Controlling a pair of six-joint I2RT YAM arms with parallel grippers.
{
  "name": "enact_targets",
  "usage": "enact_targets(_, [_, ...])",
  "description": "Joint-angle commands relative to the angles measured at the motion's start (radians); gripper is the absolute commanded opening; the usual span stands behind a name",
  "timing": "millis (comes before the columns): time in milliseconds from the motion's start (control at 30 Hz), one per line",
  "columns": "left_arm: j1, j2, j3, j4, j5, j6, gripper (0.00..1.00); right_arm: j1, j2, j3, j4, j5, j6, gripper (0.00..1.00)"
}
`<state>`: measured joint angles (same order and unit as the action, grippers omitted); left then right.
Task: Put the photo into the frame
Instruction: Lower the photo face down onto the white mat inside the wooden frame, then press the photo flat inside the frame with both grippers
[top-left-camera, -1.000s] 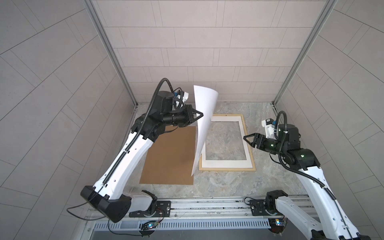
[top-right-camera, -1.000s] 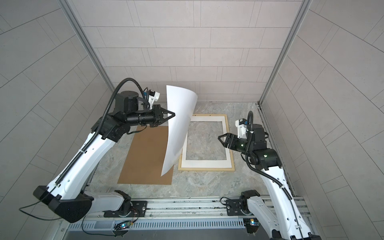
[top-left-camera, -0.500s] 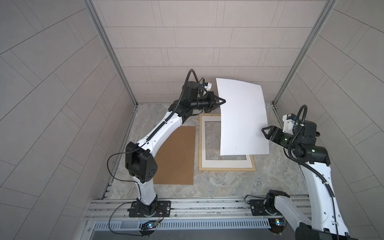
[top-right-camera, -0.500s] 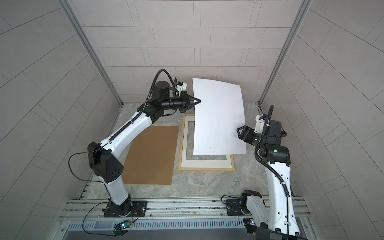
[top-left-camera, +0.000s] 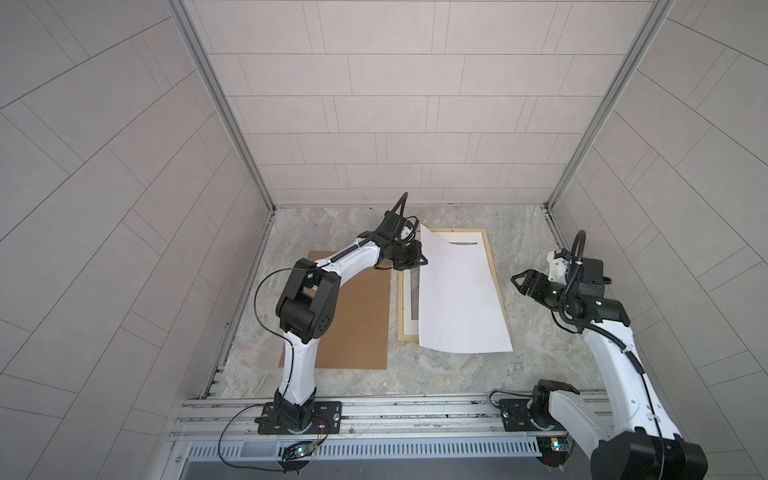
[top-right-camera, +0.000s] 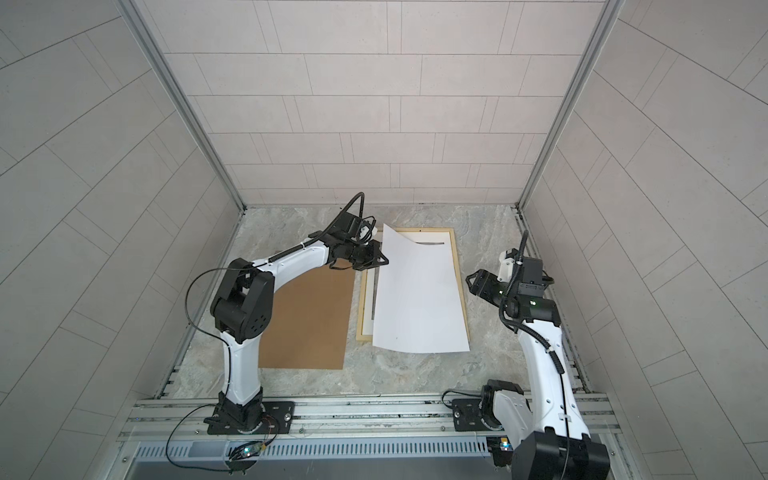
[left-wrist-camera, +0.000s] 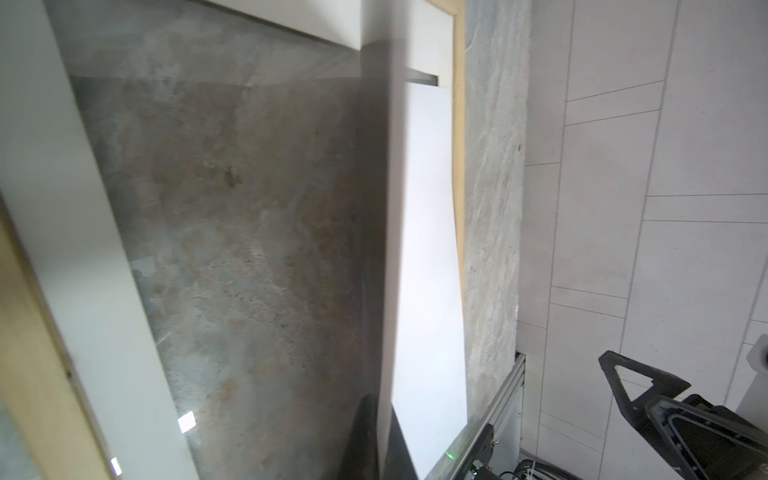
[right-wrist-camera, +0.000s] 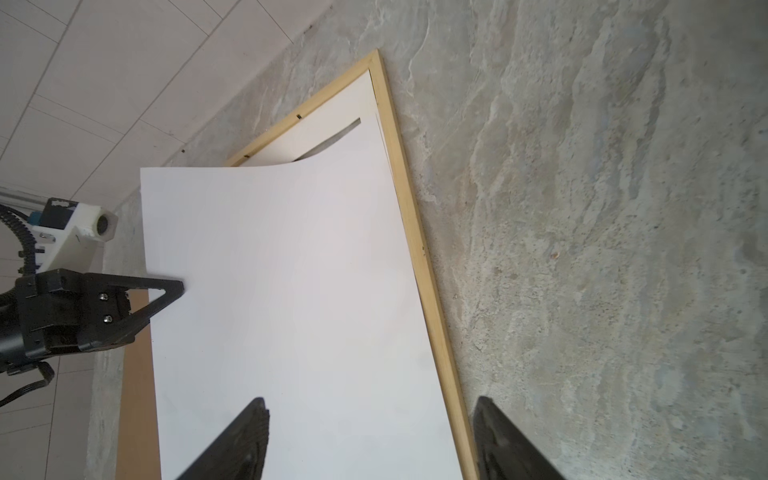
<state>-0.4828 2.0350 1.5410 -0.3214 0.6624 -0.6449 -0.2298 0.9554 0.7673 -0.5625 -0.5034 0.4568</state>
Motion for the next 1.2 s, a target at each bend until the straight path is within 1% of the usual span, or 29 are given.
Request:
enact_targets(0, [0.028, -0.008, -0.001, -0.017, -0.001, 0.094, 0.00, 0.004, 0.013, -0.053, 0.118, -0.028, 0.036, 0.74])
enact_targets(100, [0.029, 0.008, 0.010, -0.017, 0.024, 0.134, 0.00, 0.031, 0.025, -0.068, 0.137, 0.016, 0.007, 0.74])
enact_targets(200, [0.028, 0.012, -0.010, 0.005, -0.003, 0.139, 0.00, 0.048, 0.049, -0.084, 0.165, 0.039, -0.003, 0.74])
enact_targets(333, [0.027, 0.010, -0.067, 0.100, -0.030, 0.131, 0.00, 0.055, 0.084, -0.110, 0.202, 0.051, 0.002, 0.73])
enact_targets(500, [0.026, -0.019, -0.138, 0.239, -0.054, 0.122, 0.00, 0.062, 0.083, -0.143, 0.254, 0.084, -0.010, 0.73])
enact_targets(767, [0.030, -0.009, -0.150, 0.306, -0.124, 0.091, 0.00, 0.073, 0.171, -0.201, 0.318, 0.062, 0.005, 0.73])
enact_targets(867, [0.030, -0.005, -0.158, 0.321, -0.143, 0.087, 0.00, 0.076, 0.199, -0.209, 0.334, 0.048, 0.011, 0.73])
enact_targets(1033, [0.031, 0.048, -0.105, 0.296, -0.118, 0.086, 0.00, 0.077, 0.223, -0.215, 0.344, 0.056, 0.010, 0.73])
enact_targets(1167, [0.032, 0.072, -0.068, 0.247, -0.105, 0.121, 0.00, 0.078, 0.231, -0.210, 0.335, 0.062, 0.005, 0.73])
